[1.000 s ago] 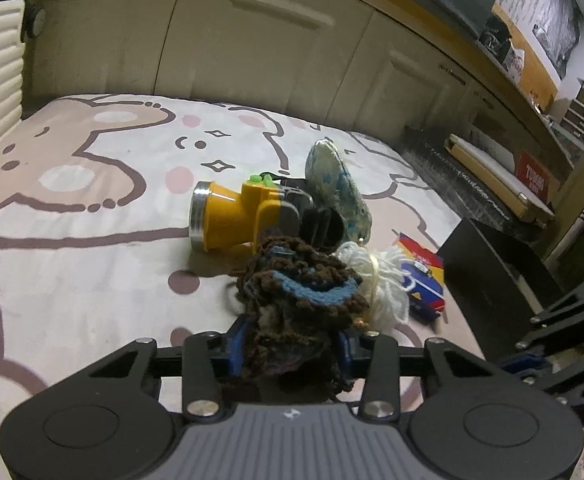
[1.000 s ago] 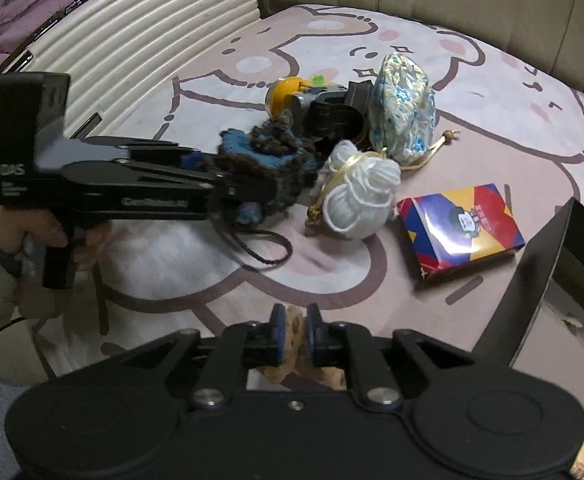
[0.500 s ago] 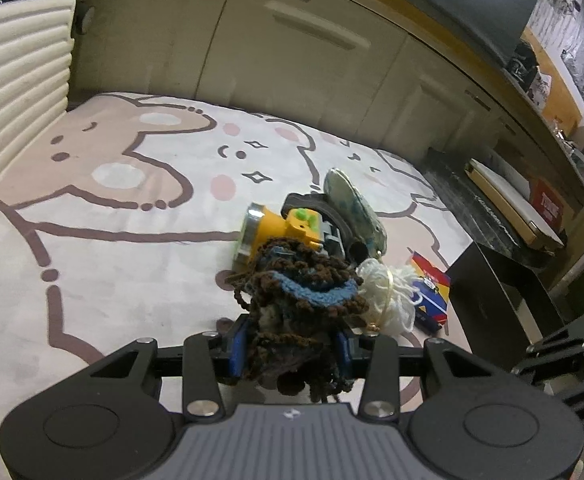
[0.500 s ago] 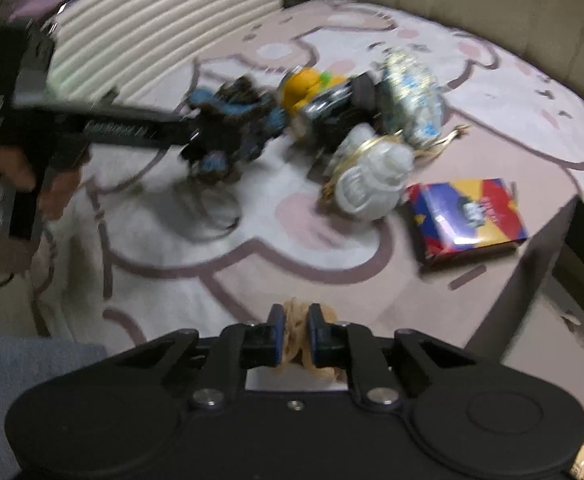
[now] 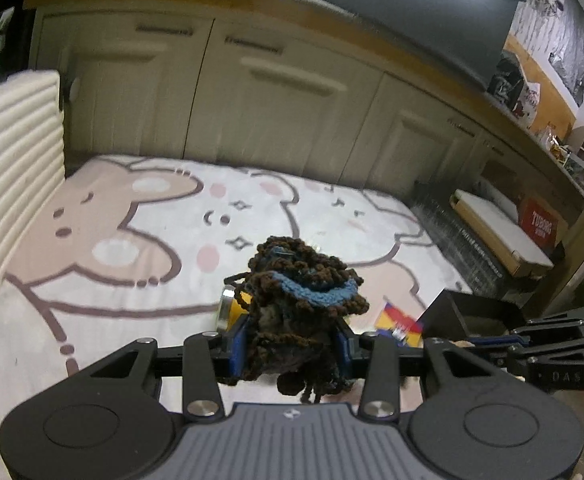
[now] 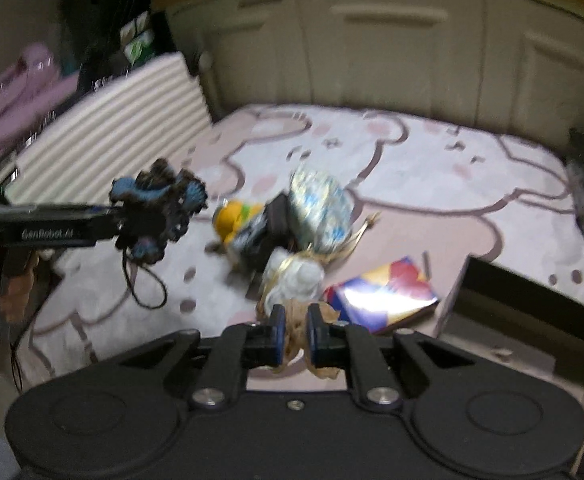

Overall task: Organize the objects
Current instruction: 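Lift the yarn pouch with the left gripper toward the black box, then carry the yarn pouch with the left gripper over the black box while the right carries the loofah, then open the left gripper to drop the yarn pouch while the right lowers the loofah into the box, then open the right gripper to release the loofah, then withdraw both grippers toward the remaining items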

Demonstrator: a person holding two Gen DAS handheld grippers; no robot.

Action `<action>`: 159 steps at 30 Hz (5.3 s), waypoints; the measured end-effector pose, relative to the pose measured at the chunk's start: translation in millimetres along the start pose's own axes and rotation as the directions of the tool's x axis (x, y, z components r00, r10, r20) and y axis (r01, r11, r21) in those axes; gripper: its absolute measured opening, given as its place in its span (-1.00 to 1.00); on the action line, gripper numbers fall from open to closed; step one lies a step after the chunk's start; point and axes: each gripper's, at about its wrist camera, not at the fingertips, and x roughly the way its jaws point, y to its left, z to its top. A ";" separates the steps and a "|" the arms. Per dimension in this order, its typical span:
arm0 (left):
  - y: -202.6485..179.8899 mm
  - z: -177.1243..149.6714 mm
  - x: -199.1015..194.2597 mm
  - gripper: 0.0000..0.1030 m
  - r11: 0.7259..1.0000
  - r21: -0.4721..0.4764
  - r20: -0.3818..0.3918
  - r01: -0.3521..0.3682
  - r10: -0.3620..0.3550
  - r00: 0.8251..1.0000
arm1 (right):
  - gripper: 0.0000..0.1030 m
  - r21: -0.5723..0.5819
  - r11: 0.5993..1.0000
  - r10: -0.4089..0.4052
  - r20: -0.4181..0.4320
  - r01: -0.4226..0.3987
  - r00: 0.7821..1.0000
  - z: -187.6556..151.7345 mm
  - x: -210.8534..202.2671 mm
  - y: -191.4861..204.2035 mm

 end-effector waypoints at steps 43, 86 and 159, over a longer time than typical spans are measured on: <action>-159.5 84.3 52.5 -0.17 0.947 0.245 -0.066 0.208 -0.198 0.978 | -0.77 0.360 0.913 -0.296 0.266 0.190 0.918 -0.4 -98.2 -114.8; -175.8 1.8 135.2 0.57 0.954 0.243 -0.291 0.178 -0.104 0.951 | -0.77 0.518 0.850 -0.184 0.116 0.098 0.976 -63.0 -54.5 -162.8; -158.5 14.4 107.4 0.57 0.953 0.263 -0.262 0.153 -0.082 0.961 | 0.33 0.456 0.853 -0.313 0.061 0.252 0.948 -64.4 -74.4 -141.8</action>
